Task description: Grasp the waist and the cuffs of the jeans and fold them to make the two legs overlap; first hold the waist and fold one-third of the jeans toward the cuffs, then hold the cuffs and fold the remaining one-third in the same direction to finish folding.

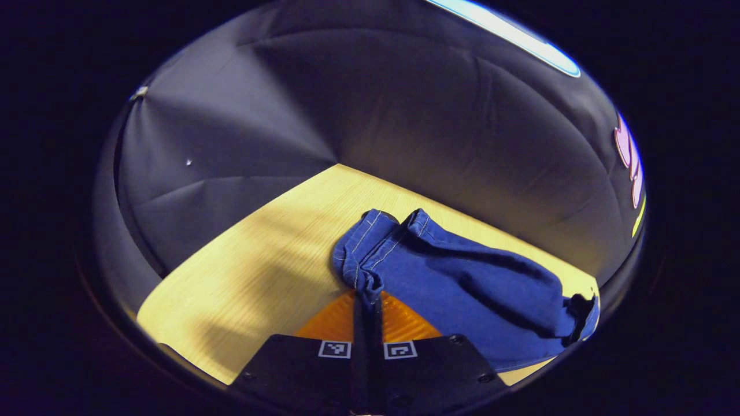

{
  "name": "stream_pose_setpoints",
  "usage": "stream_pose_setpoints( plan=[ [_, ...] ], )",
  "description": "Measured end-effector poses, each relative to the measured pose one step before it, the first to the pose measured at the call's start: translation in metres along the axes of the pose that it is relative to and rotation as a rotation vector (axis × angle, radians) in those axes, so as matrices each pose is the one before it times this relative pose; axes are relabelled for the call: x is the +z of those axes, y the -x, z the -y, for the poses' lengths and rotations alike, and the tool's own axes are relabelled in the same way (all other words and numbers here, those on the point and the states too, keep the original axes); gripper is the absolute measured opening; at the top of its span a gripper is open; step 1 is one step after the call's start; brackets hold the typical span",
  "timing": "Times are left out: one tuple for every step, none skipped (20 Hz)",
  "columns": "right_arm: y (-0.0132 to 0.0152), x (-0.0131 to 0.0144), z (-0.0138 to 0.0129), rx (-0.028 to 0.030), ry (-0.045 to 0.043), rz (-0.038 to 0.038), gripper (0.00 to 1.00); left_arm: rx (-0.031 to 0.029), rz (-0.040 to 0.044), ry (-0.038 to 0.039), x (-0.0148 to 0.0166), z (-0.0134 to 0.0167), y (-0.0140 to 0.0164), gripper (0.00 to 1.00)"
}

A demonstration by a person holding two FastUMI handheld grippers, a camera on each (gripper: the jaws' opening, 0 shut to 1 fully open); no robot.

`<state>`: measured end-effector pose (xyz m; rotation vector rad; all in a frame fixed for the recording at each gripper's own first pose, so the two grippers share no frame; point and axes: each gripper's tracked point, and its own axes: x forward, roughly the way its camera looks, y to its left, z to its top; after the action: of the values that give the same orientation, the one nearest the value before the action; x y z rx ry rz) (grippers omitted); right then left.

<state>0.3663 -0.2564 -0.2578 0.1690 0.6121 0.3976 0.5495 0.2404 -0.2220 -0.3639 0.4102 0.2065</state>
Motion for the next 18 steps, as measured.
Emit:
stream_pose_setpoints(
  plan=[
    [0.00117,0.00253,0.00240,-0.00101,0.00256,0.00610,0.98,-0.01489,0.03224,0.01136,0.00825,0.00640,0.00496,0.06],
    [0.00179,0.00233,0.00066,-0.00405,0.00434,0.00660,0.98,-0.01568,0.02178,0.00871,0.00730,0.00755,0.01000,0.06],
    [0.00163,0.00336,0.00269,-0.00735,0.00533,0.00721,0.98,-0.01516,0.02422,0.00522,0.01088,0.00801,0.00937,0.06],
    [0.00190,0.00451,0.00478,-0.01007,0.00628,0.00809,0.98,-0.02626,0.01905,0.00220,0.01135,0.01361,0.00865,0.06],
    [0.00161,0.00511,0.00638,-0.01544,0.00694,0.01034,0.98,-0.01851,0.02022,-0.00688,0.00982,0.01396,0.00862,0.06],
    [0.00157,0.00583,0.00735,-0.01592,0.00609,0.01328,0.98,-0.02963,0.01726,-0.00561,0.01098,0.02089,0.00659,0.06],
    [0.00332,0.00779,0.00755,-0.01518,0.00535,0.01500,0.98,-0.02915,0.02248,-0.00091,0.01109,0.01737,0.00714,0.06],
    [0.00393,0.00691,0.00823,-0.01668,0.00306,0.01531,0.98,-0.02730,0.01904,0.00174,0.00904,0.02424,0.01037,0.06],
    [0.00355,0.00678,0.00896,-0.01420,-0.00035,0.01247,0.98,-0.03129,0.01433,0.00023,0.00507,0.02206,0.01150,0.06],
    [0.00472,0.00693,0.00960,-0.01555,-0.00093,0.01300,0.98,-0.02534,0.01457,-0.00261,0.00615,0.02829,0.01047,0.06],
    [0.00347,0.00594,0.01108,-0.01986,-0.00058,0.01160,0.98,-0.02601,0.01193,-0.00408,0.00400,0.02871,0.00794,0.06],
    [0.00488,0.00511,0.01233,-0.02098,-0.00183,0.01201,0.98,-0.02742,0.01005,-0.00824,0.00300,0.02698,0.00846,0.06],
    [0.00466,0.00415,0.01255,-0.01973,-0.00338,0.00869,0.98,-0.02665,0.01034,-0.01142,0.00222,0.02780,0.00963,0.06],
    [0.00538,0.00311,0.01157,-0.01831,-0.00721,0.00822,0.98,-0.02953,0.00600,-0.00974,0.00015,0.03105,0.00957,0.06],
    [0.00431,0.00328,0.01155,-0.01883,-0.01120,0.00951,0.98,-0.02847,0.00052,-0.00108,-0.00235,0.02476,0.00596,0.06],
    [0.00387,0.00052,0.01134,-0.01647,-0.01138,0.00504,0.98,-0.03773,-0.00588,0.01320,-0.00477,0.03455,0.00419,0.06],
    [0.00303,0.00052,0.01225,-0.01629,-0.01125,0.00226,0.98,-0.03521,-0.01115,0.01741,-0.00722,0.03120,-0.00035,0.06],
    [0.00336,-0.00046,0.01158,-0.01425,-0.01007,0.00135,0.98,-0.03008,-0.00497,0.01861,-0.00932,0.02902,-0.00548,0.06]
  ],
)
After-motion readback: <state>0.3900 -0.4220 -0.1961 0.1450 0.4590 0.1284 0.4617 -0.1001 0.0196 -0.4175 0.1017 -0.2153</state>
